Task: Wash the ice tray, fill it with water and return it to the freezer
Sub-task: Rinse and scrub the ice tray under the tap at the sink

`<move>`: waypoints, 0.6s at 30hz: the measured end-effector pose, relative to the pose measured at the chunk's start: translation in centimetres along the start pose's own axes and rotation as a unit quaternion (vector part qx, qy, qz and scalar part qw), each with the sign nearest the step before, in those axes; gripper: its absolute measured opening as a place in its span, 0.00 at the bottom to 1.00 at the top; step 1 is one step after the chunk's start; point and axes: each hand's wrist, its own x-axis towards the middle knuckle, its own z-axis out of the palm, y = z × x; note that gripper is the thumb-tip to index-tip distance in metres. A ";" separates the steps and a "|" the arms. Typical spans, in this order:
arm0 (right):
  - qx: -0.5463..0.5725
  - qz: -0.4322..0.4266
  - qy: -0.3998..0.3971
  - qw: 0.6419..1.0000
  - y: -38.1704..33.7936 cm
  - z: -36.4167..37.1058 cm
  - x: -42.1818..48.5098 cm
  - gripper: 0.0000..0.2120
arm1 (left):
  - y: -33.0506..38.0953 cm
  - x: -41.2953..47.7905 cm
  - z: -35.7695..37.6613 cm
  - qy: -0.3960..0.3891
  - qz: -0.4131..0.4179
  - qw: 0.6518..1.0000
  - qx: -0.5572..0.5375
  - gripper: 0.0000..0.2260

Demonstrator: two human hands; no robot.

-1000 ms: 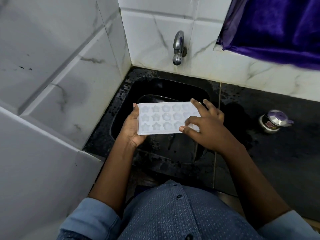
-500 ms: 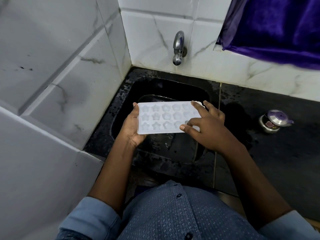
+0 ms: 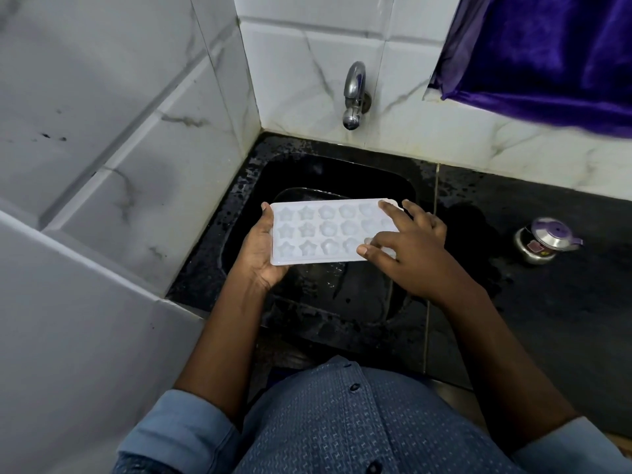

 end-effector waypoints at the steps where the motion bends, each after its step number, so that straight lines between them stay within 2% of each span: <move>1: 0.005 -0.004 -0.002 1.000 0.0 0.1 0.0 0.30 | 0.0 0.0 0.0 0.001 0.000 1.000 0.001 0.34; 7: -0.017 -0.042 -0.006 0.999 -0.6 0.3 0.3 0.27 | 0.1 -0.2 0.1 0.011 -0.006 1.000 0.000 0.33; 11: -0.044 -0.053 -0.048 0.996 -1.4 1.0 0.3 0.35 | 0.0 -0.3 0.6 0.011 -0.016 1.000 -0.003 0.32; 18: -0.051 -0.025 -0.047 0.997 -2.1 1.1 0.6 0.37 | 0.0 0.0 0.3 0.017 -0.016 1.000 -0.012 0.33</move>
